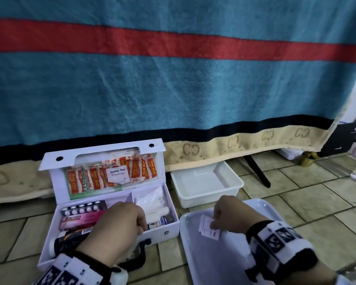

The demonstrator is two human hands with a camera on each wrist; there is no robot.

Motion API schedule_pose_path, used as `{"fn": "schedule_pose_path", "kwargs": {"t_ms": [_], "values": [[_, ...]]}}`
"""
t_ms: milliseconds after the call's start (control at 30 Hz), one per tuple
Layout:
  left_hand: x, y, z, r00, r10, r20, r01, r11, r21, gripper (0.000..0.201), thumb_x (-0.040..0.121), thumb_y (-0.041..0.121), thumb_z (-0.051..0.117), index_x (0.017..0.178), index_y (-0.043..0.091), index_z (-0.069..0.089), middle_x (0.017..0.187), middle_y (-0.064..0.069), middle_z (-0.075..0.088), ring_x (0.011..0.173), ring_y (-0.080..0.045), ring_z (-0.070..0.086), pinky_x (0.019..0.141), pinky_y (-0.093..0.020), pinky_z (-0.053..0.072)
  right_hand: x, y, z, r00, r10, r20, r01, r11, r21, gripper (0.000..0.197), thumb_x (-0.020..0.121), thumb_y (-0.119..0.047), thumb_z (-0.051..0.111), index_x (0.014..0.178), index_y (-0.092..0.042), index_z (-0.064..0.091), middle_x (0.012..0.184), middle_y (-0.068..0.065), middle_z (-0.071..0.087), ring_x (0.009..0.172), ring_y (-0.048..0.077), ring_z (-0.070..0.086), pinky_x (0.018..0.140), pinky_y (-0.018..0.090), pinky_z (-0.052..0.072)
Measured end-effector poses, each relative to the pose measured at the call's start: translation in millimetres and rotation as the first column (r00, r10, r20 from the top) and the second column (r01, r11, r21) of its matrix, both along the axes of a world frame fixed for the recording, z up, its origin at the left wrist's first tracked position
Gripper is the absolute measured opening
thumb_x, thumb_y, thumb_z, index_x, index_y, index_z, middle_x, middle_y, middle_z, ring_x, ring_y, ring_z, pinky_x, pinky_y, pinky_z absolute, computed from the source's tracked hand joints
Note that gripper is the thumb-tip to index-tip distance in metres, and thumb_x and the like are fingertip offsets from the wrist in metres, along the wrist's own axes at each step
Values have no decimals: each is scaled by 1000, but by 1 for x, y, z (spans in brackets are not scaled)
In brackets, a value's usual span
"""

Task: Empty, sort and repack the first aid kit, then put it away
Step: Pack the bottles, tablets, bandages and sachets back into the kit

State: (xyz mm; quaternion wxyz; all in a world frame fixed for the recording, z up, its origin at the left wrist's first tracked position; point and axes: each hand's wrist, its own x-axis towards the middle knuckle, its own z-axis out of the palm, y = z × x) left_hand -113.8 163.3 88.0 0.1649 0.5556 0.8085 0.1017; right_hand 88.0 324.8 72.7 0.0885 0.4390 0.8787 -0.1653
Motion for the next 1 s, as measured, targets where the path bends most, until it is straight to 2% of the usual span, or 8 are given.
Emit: {"fn": "schedule_pose_path", "kwargs": {"t_ms": [67,200,267,367,600,767,900,1000], "values": [[-6,-2,4,997,9,76,-11,1000,24,14,83,17,66,79,29,69,82,14,69,74,6,59,59,-6,38,6,7,4,976,-136,-168,126,990,-69,26,71,-15,71,52,-20,54,47,-8,60,45,1,53,50,18,44],[-22,-5,20,991,100,91,-111,986,126,22,85,21,66,104,31,61,110,11,59,79,2,54,63,-9,39,-4,10,15,802,-255,-540,208,967,-148,18,74,-5,68,63,-18,62,46,-6,62,47,10,58,56,32,54],[-31,-4,30,988,153,12,-153,975,161,36,86,27,64,121,27,54,127,7,50,104,-9,53,82,-18,45,-22,5,25,678,-270,-684,145,961,-235,15,83,-7,66,72,-17,64,51,-7,60,45,7,56,54,27,56],[-46,-1,40,980,171,-101,-149,969,198,51,90,34,58,137,22,42,145,3,37,132,-16,35,111,-29,29,-56,-9,42,563,-272,-780,-21,939,-343,11,87,-2,62,79,-10,63,62,0,57,39,4,52,41,16,46],[-64,7,44,957,177,-229,-131,971,201,72,93,34,52,150,18,10,156,3,14,143,-19,11,117,-34,15,-128,-19,43,732,-105,-673,-215,902,-374,17,89,4,55,75,-3,63,65,1,58,54,7,60,67,35,58],[-73,0,41,961,139,-240,-82,969,234,54,93,20,53,140,28,27,147,10,30,136,-13,23,110,-29,23,-157,-11,66,494,-142,-858,-204,940,-273,34,89,8,52,70,-18,61,66,-7,59,59,3,59,76,42,52],[-77,-2,39,968,106,-228,-53,972,227,57,92,11,51,140,32,28,154,13,24,140,-10,21,114,-29,19,-174,-10,72,525,40,-850,-216,972,-88,20,85,6,60,81,-10,72,65,-18,61,60,-11,57,62,6,45],[-80,-2,38,973,98,-209,-50,973,223,61,93,11,52,143,34,25,156,14,17,142,-9,16,116,-27,14,-181,-10,70,640,197,-743,-226,972,63,19,80,3,62,84,-11,75,77,-8,67,66,-4,60,63,6,44]]}}
